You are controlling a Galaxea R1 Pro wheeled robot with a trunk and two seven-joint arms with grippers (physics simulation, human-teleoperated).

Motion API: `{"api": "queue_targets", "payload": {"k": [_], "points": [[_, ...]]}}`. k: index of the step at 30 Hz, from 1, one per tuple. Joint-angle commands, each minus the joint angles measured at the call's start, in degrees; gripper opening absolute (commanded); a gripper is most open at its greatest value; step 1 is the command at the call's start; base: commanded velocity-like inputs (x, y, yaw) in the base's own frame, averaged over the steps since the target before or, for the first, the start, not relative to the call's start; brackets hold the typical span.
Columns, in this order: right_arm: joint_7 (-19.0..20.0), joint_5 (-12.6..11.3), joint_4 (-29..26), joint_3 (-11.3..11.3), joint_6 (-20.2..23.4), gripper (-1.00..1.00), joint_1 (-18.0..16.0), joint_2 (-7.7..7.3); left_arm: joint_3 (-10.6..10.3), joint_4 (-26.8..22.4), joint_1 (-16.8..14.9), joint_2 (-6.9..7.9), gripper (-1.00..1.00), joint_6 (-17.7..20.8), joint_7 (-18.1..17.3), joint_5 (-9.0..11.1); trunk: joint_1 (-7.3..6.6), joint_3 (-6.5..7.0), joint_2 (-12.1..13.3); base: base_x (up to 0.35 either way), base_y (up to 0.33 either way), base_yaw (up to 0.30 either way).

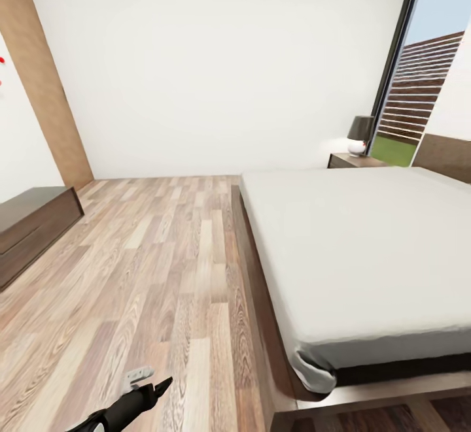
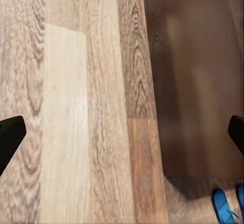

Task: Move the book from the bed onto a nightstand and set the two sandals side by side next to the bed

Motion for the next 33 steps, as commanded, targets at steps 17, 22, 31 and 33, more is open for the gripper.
{"api": "queue_targets", "payload": {"k": [17, 22, 31, 33], "points": [[0.25, 0.16, -0.2, -0.45, 0.17, 1.0, -0.04, -0.05, 0.07, 0.0, -0.01, 0.01, 1.0, 0.24, -0.26, 0.31, -1.55, 1.28, 2.8, 0.0, 0.0, -0.279], [0.26, 0.17, -0.21, -0.45, 0.17, 1.0, -0.04, -0.05, 0.11, 0.0, -0.01, 0.01, 1.0, 0.24, -0.26, 0.31, -1.55, 1.39, 2.8, 0.0, 0.0, -0.283], [0.29, 0.17, -0.29, -0.52, 0.17, 1.0, -0.04, -0.05, 0.11, 0.0, -0.01, 0.01, 1.0, 0.24, -0.26, 0.31, -1.55, 1.58, 2.8, 0.0, 0.0, -0.283], [0.27, 0.18, -0.3, -0.5, 0.17, 1.0, -0.04, -0.05, 0.11, -0.01, -0.01, 0.01, 1.0, 0.24, -0.26, 0.31, -1.55, 1.63, 2.8, 0.0, 0.0, -0.283]]}}
